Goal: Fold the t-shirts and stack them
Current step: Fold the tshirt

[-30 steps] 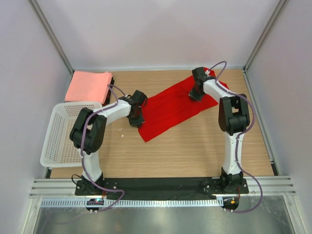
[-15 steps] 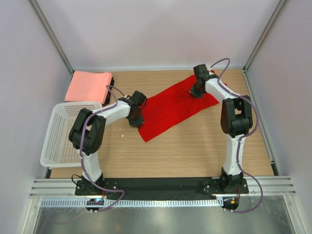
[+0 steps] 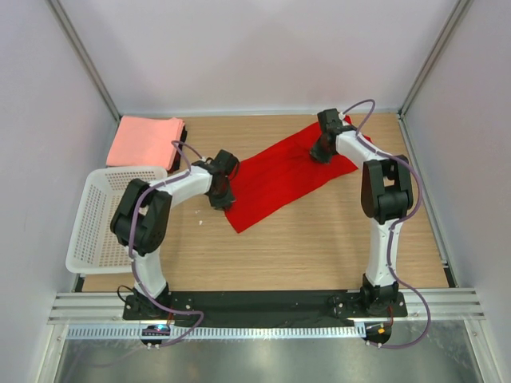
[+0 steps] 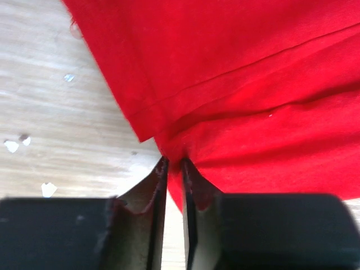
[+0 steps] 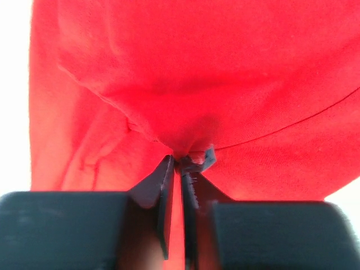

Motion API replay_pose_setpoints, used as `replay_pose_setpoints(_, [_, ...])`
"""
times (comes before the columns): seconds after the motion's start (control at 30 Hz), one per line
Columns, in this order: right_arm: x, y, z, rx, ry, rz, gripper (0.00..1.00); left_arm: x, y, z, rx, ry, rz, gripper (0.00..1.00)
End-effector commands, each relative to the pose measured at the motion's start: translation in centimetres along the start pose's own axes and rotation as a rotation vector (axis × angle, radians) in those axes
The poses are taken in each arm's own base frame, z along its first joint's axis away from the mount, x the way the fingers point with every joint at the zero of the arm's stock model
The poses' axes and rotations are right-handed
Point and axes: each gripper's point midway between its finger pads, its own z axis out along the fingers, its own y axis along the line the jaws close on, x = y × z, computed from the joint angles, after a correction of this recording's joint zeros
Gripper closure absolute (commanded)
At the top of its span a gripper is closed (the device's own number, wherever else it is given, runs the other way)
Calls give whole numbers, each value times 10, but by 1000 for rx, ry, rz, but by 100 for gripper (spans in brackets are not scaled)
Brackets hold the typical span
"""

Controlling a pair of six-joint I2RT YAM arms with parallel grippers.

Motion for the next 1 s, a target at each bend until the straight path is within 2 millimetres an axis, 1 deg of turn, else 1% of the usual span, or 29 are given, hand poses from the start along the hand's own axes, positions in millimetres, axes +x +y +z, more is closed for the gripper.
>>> replay_pose_setpoints(0.0, [-7, 2, -14, -7, 3, -24, 77, 2, 17, -16, -58, 3, 0, 82])
replay_pose_setpoints(0.03, [-9, 0, -20, 3, -3, -32, 73, -1, 14, -22, -49, -5, 0, 78])
replay_pose_setpoints(0.07, [-13, 0, -30, 5, -17, -37, 68, -4, 12, -27, -41, -14, 6, 75])
replay_pose_setpoints(0.1, [-15, -7, -36, 38, -27, -45, 67, -9, 8, -38, -14, -37, 18, 73])
replay_pose_setpoints(0.13, [-21, -14, -39, 49, -31, -36, 66, -13, 4, -45, 1, -53, 28, 69])
replay_pose_setpoints(0.17, [-26, -16, -46, 45, -41, -30, 65, -14, 0, -53, 15, -69, 46, 67])
replay_pose_setpoints(0.2, [-28, -21, -48, 56, -40, -26, 64, -17, -5, -62, 34, -91, 73, 65])
replay_pose_setpoints(0.23, [-36, -30, -49, 67, -45, -6, 64, -16, -13, -68, 51, -107, 111, 62])
replay_pose_setpoints(0.27, [-39, -34, -50, 69, -43, 3, 64, -16, -19, -73, 65, -119, 141, 62])
replay_pose_setpoints(0.3, [-41, -39, -49, 66, -33, 19, 64, -13, -24, -74, 73, -119, 190, 62])
replay_pose_setpoints(0.33, [-48, -47, -46, 71, -32, 38, 64, -9, -30, -74, 85, -114, 215, 61])
replay_pose_setpoints(0.37, [-51, -52, -43, 71, -28, 51, 64, -2, -39, -74, 104, -108, 244, 62])
replay_pose_setpoints(0.4, [-52, -53, -38, 56, -15, 48, 64, 5, -44, -70, 118, -84, 268, 64])
replay_pose_setpoints(0.43, [-59, -60, -35, 61, -20, 62, 64, 12, -49, -68, 133, -72, 286, 64])
replay_pose_setpoints(0.47, [-64, -62, -31, 56, -29, 65, 64, 16, -51, -63, 142, -65, 294, 65])
replay_pose_setpoints(0.5, [-62, -68, -22, 64, -18, 54, 64, 22, -52, -57, 145, -45, 300, 67])
replay_pose_setpoints(0.53, [-63, -68, -19, 52, -8, 50, 65, 27, -53, -54, 143, -35, 308, 68])
replay_pose_setpoints(0.57, [-71, -81, -14, 71, -8, 68, 65, 32, -51, -47, 136, -23, 315, 68])
replay_pose_setpoints(0.6, [-75, -85, -11, 78, -13, 72, 66, 35, -48, -44, 126, -14, 318, 70])
replay_pose_setpoints(0.63, [-79, -97, -4, 106, -16, 74, 66, 38, -45, -37, 107, -1, 319, 71])
replay_pose_setpoints(0.7, [-89, -108, 1, 121, -44, 74, 67, 45, -39, -28, 85, 23, 317, 73])
replay_pose_setpoints(0.77, [-98, -119, 6, 130, -73, 70, 67, 54, -36, -23, 77, 44, 315, 73])
replay_pose_setpoints(0.8, [-104, -128, 8, 143, -79, 79, 67, 58, -37, -22, 82, 48, 316, 73])
replay_pose_setpoints(0.83, [-106, -134, 12, 153, -78, 79, 67, 67, -37, -19, 86, 60, 323, 73])
replay_pose_setpoints(0.87, [-107, -138, 15, 163, -76, 59, 67, 73, -40, -21, 103, 69, 308, 73])
replay_pose_setpoints(0.9, [-115, -142, 16, 170, -88, 55, 67, 78, -41, -20, 105, 73, 300, 75])
replay_pose_setpoints(0.93, [-118, -144, 18, 183, -93, 40, 67, 89, -41, -19, 110, 76, 302, 75])
replay_pose_setpoints(0.97, [-112, -155, 25, 227, -63, 26, 67, 95, -42, -19, 117, 80, 292, 75])
